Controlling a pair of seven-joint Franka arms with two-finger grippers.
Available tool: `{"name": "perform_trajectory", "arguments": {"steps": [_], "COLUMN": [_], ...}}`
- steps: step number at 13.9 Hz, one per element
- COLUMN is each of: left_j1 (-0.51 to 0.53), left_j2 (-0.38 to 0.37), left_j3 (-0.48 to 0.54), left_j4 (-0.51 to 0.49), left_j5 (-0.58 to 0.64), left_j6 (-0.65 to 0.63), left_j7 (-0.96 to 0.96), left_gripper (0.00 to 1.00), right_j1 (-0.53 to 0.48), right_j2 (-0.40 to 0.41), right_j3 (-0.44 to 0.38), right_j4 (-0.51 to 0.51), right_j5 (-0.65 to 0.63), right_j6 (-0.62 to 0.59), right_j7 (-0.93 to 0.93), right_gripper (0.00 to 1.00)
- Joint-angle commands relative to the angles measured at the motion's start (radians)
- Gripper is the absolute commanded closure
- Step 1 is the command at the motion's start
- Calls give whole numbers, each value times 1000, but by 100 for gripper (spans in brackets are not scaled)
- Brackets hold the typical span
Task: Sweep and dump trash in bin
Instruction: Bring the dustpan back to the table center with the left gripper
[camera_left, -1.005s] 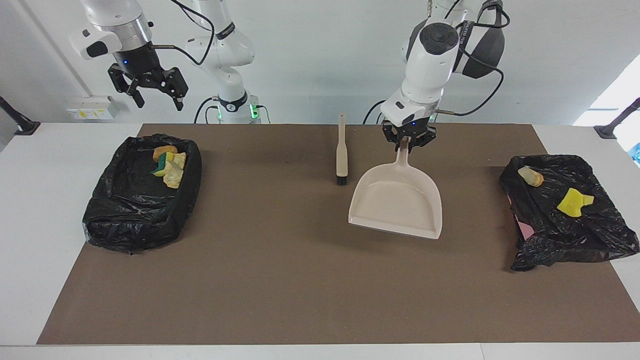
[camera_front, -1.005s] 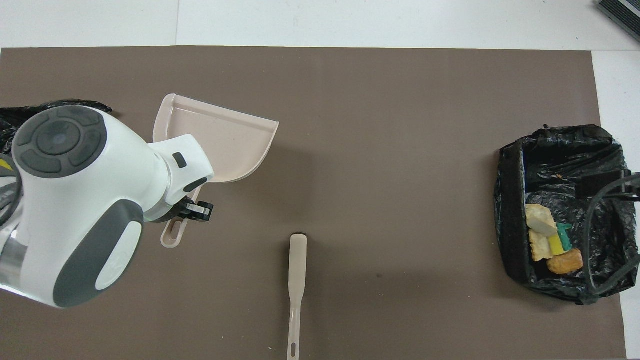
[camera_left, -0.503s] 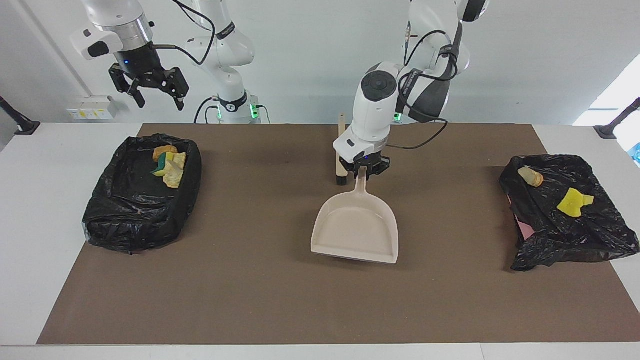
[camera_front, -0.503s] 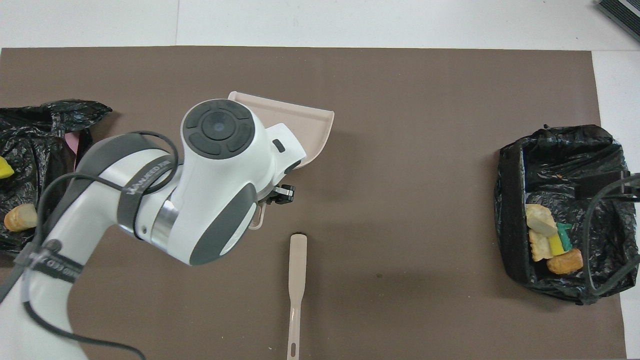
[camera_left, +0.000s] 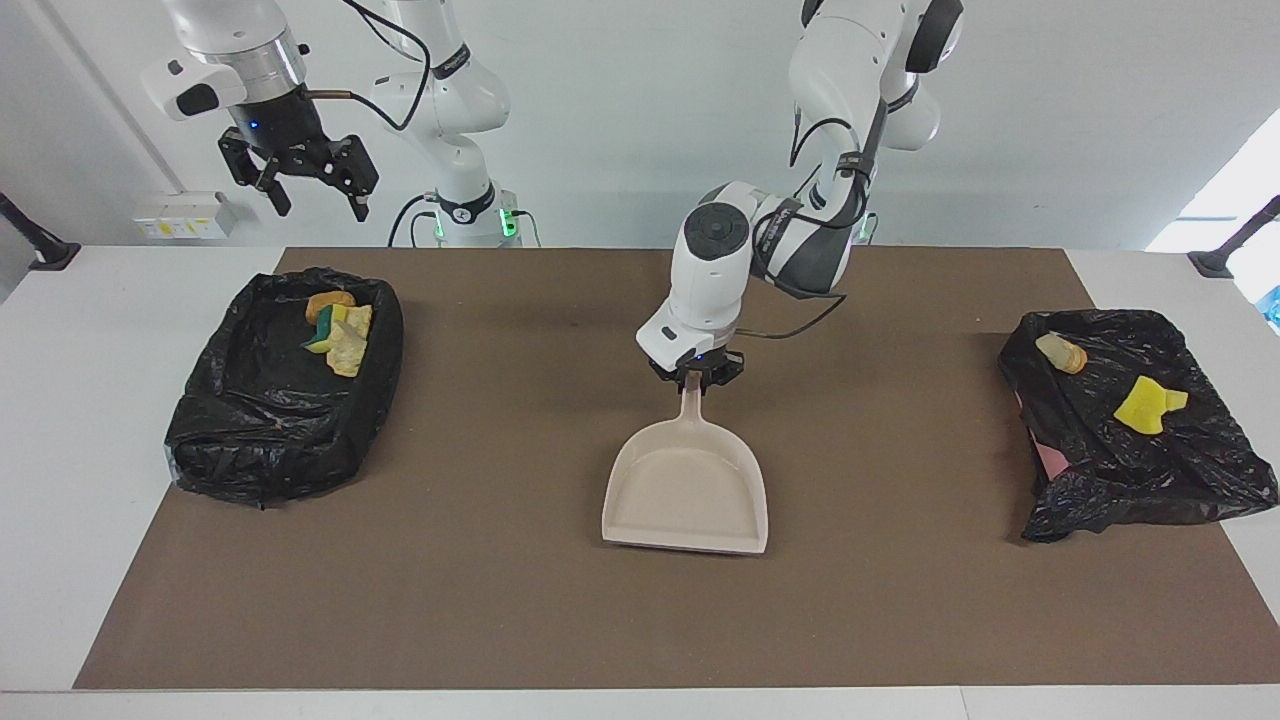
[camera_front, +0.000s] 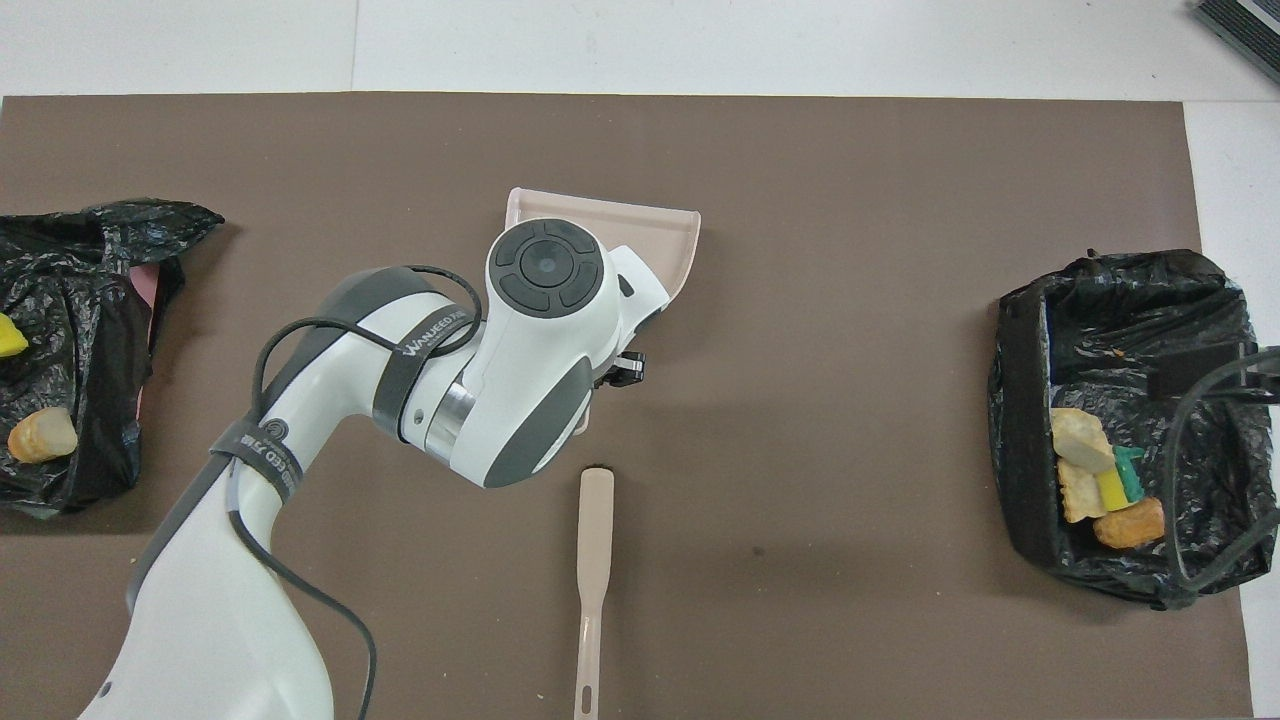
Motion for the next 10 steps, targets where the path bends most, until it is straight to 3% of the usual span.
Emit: {"name": "perform_trajectory", "arguments": {"steps": [1,2,6,10], "left_j1": [-9,-4,74,188], "left_j2": [13,9,-95,-115], "left_j3": [18,20,27,30], "left_j4": [9,9,9,22], "left_j5": [-11,-10,-11,-5], "left_j6": [43,50,23,27], "left_j7": [-18,-19,-19,-14], "left_gripper": [52,1,0,0], "right_j1": [-3,-6,-5,-3], "right_j2": [-24,-24,-24,-24], "right_j3": [0,0,0,0], "right_j4": [-25,-25,-25,-25], "right_j5": [8,8,8,8], "right_j6": [-5,-7,-4,-5], "right_j7": [-36,-36,-36,-36], "right_gripper": [0,0,0,0]}}
